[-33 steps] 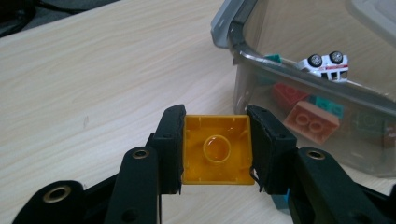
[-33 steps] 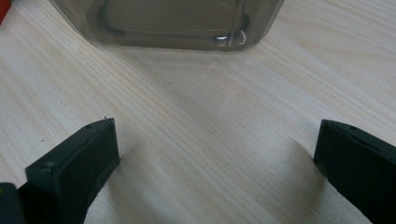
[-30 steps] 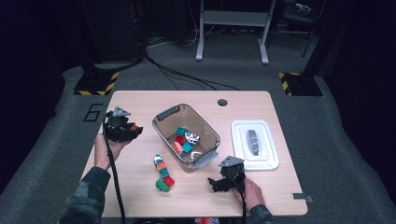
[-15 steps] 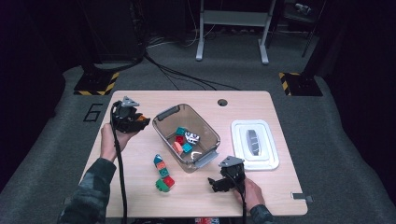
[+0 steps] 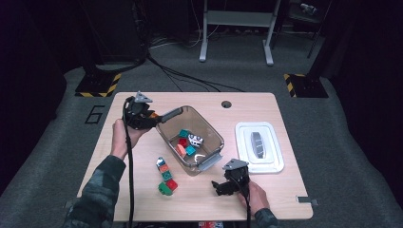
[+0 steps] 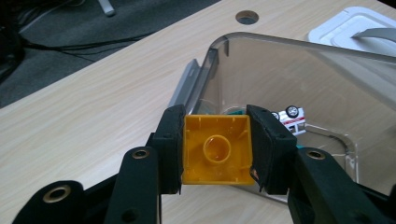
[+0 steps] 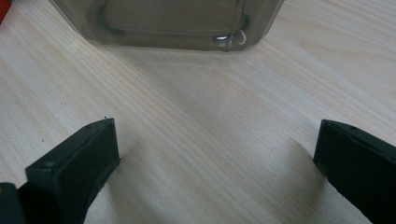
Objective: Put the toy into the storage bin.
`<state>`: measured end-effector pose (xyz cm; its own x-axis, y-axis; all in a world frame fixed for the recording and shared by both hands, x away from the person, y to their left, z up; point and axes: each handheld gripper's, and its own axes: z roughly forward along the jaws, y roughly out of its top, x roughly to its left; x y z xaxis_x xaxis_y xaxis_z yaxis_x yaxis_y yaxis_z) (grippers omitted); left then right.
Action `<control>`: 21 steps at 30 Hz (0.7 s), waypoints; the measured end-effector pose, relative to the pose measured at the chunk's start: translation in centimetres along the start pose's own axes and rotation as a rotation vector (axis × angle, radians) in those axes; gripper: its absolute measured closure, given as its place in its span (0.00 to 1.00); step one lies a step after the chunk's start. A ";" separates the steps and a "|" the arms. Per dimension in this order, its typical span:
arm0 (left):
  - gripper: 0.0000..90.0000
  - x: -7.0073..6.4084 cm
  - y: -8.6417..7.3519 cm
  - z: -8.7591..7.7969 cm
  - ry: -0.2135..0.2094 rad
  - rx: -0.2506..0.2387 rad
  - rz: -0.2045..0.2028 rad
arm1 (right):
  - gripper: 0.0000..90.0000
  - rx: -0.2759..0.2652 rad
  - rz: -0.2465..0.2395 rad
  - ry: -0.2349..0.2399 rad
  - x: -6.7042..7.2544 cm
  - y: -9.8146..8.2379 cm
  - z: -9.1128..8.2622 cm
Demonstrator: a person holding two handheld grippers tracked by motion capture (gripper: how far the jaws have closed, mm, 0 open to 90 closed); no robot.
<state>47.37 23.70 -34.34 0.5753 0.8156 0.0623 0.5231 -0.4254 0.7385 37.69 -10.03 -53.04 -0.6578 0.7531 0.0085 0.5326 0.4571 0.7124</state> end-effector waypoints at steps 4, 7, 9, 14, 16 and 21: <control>0.66 -0.5 -0.1 1.3 -0.025 0.010 -0.006 | 0.00 0.000 -0.001 0.000 0.0 0.0 0.0; 0.66 -1.0 -0.3 2.5 -0.052 0.026 -0.006 | 0.00 0.000 0.000 -0.001 0.0 0.0 0.0; 0.66 -1.3 -0.5 3.3 -0.071 0.043 0.005 | 0.00 0.000 0.000 -0.001 0.0 0.0 0.0; 0.66 -2.3 -1.0 5.1 -0.119 0.099 0.037 | 0.00 0.006 -0.018 0.009 -0.1 0.0 -0.1; 0.66 -2.4 -1.2 5.6 -0.125 0.116 0.037 | 0.00 0.005 -0.014 0.008 -0.1 0.0 0.0; 0.66 -2.3 -1.5 5.7 -0.126 0.134 0.037 | 0.00 0.007 -0.027 0.007 -0.2 0.0 -0.1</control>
<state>48.82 20.20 -39.43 0.6656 0.7463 -0.0036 0.5746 -0.5093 0.6406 37.76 -10.22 -53.04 -0.6756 0.7373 -0.0058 0.5183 0.4804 0.7075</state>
